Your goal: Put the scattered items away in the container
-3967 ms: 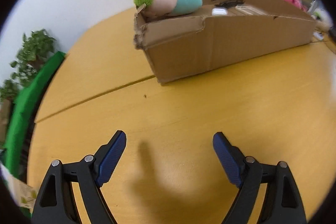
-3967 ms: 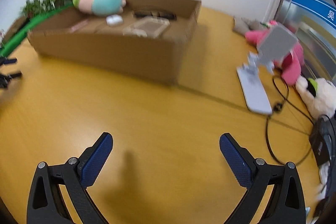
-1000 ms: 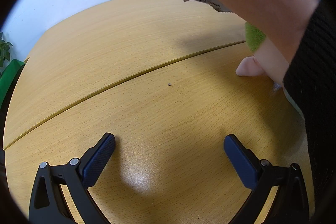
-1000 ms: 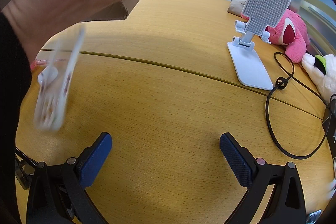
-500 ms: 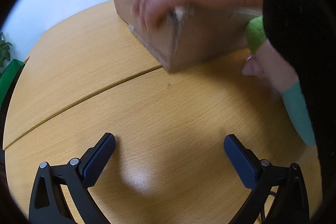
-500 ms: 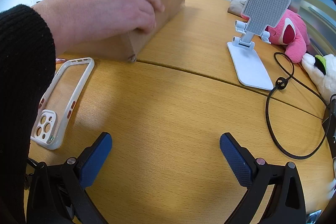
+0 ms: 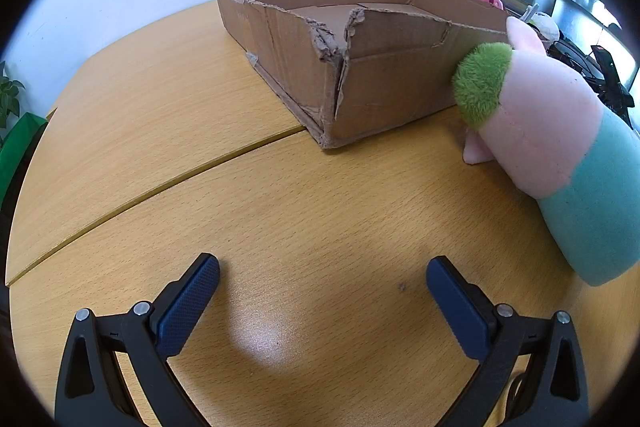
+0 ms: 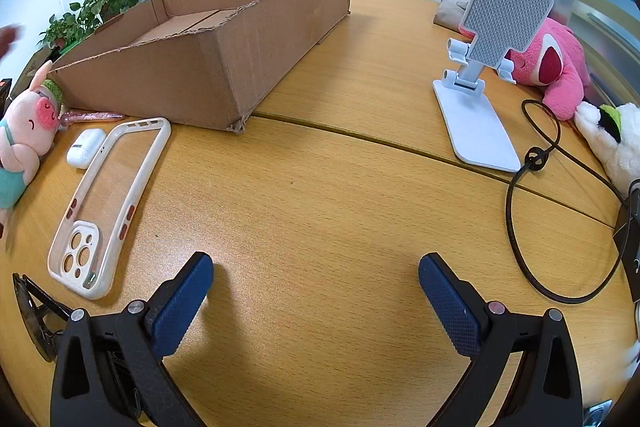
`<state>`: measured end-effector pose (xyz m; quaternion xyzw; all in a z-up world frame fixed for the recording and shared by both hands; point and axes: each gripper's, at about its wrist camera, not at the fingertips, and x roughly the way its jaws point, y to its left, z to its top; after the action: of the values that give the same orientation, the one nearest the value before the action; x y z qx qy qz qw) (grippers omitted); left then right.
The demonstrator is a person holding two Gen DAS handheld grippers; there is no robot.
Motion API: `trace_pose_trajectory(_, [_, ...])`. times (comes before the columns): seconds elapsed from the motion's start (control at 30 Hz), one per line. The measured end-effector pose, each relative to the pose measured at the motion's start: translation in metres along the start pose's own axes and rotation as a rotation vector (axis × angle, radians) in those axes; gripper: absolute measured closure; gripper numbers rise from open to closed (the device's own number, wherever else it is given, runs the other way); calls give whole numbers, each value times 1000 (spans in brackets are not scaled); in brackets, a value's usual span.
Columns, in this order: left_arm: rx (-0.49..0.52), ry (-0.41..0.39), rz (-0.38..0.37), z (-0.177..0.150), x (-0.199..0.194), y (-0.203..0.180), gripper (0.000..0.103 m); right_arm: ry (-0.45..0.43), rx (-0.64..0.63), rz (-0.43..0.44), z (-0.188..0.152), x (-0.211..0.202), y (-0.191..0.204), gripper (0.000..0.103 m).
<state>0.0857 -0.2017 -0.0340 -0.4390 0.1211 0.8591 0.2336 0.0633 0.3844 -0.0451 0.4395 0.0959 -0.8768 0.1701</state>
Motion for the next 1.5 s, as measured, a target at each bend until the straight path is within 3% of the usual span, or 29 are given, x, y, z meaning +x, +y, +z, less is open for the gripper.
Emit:
trace_pose_trajectory(0.53, [-13, -1, 9, -2, -1, 5, 0, 1, 25, -18, 4, 4, 0, 0])
trace_pose_trajectory(0.8, [-262, -5, 190, -30, -5, -30, 0, 1, 28, -19, -15, -14, 16, 0])
trace_pose_trajectory(1.0, [-289, 0, 202, -32, -12, -41, 0, 1, 29, -20, -17, -15, 15, 0])
trace_pose_trajectory(1.1, [-346, -48, 209, -7, -8, -70, 0, 1, 29, -19, -17, -15, 15, 0])
trace_pose_trajectory(1.2, [-404, -149, 130, 8, -39, -97, 0, 1, 29, -19, -17, -15, 15, 0])
trace_pose_trajectory(1.33, [-333, -239, -30, 40, -76, -145, 1, 1, 30, -20, -17, -15, 15, 0])
trace_pose_trajectory(1.43, [-279, -210, -153, 57, -64, -180, 1, 1, 30, -19, -17, -15, 15, 0])
trace_pose_trajectory(1.5, [-267, -158, -183, 64, -45, -196, 1, 1, 29, -19, -17, -15, 15, 0])
